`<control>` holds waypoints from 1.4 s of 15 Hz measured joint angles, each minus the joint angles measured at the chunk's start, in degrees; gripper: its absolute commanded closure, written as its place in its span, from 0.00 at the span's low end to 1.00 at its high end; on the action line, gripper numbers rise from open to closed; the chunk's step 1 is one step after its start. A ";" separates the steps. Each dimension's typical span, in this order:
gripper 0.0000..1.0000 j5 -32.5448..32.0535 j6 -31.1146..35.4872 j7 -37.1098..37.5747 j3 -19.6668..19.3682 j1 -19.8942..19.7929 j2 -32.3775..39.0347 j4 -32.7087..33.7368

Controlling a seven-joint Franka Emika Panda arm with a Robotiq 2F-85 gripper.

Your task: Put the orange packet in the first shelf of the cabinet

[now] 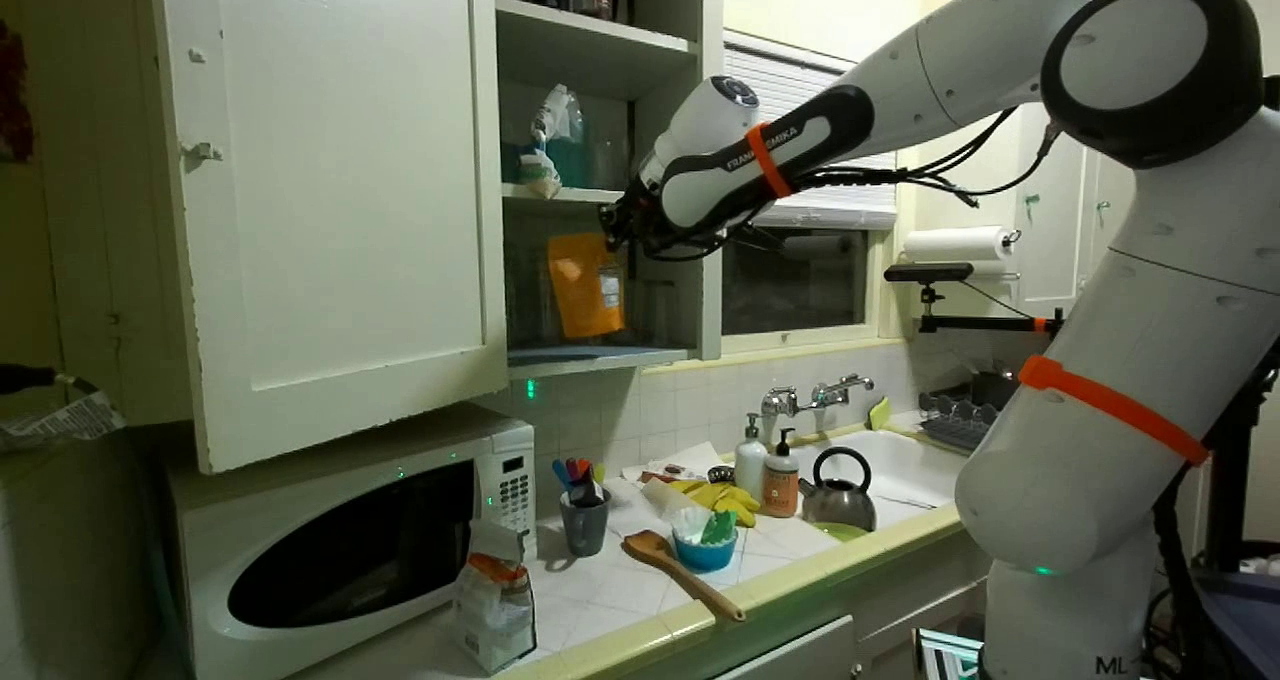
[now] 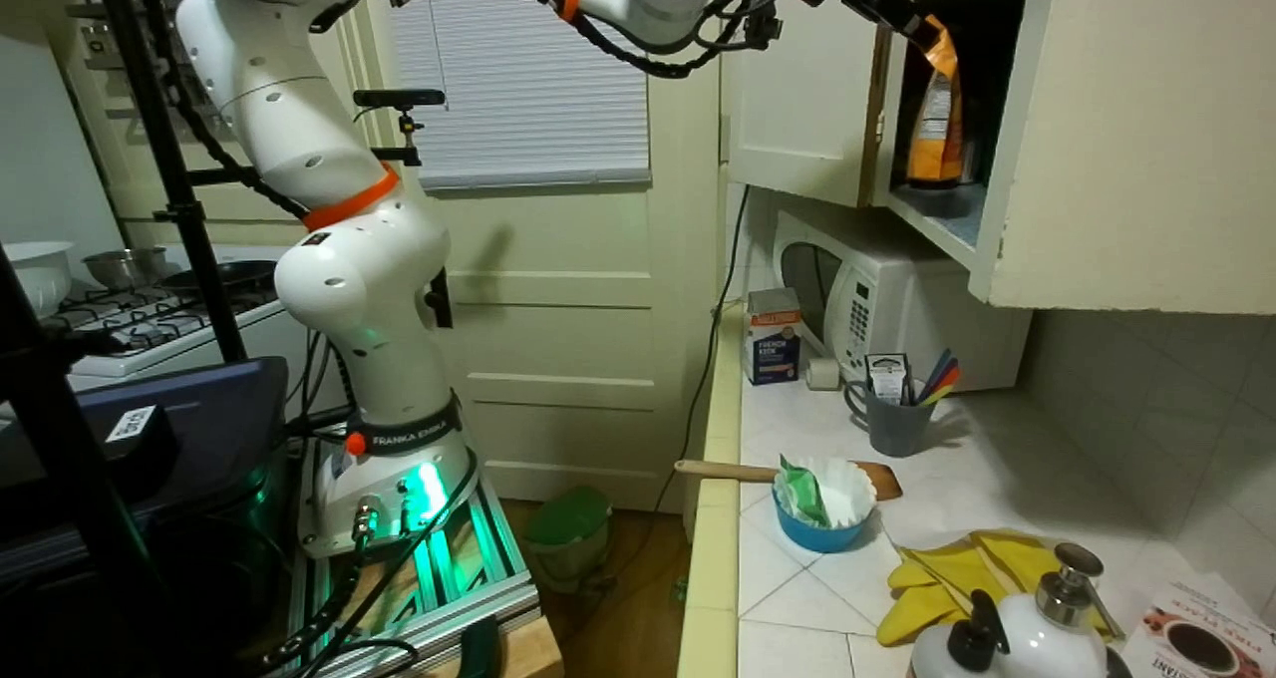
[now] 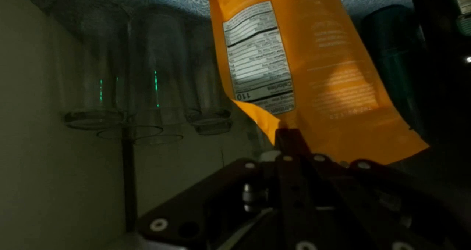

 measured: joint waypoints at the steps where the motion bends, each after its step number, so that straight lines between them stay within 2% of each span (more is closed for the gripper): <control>1: 1.00 -0.15 0.00 0.89 0.81 -0.49 1.23 0.96; 10: 1.00 -7.23 1.50 10.05 6.44 -5.62 12.31 10.64; 11: 0.74 -8.24 1.50 11.09 6.81 -5.82 13.11 11.30; 12: 0.73 -8.97 1.50 11.88 7.04 -5.92 13.79 11.83; 13: 0.68 -9.48 1.50 12.50 7.14 -5.95 14.39 12.32; 17: 0.37 -10.68 0.39 13.24 7.02 -6.20 14.91 13.09; 21: 0.06 -6.46 -4.12 8.74 6.17 -5.50 11.68 11.53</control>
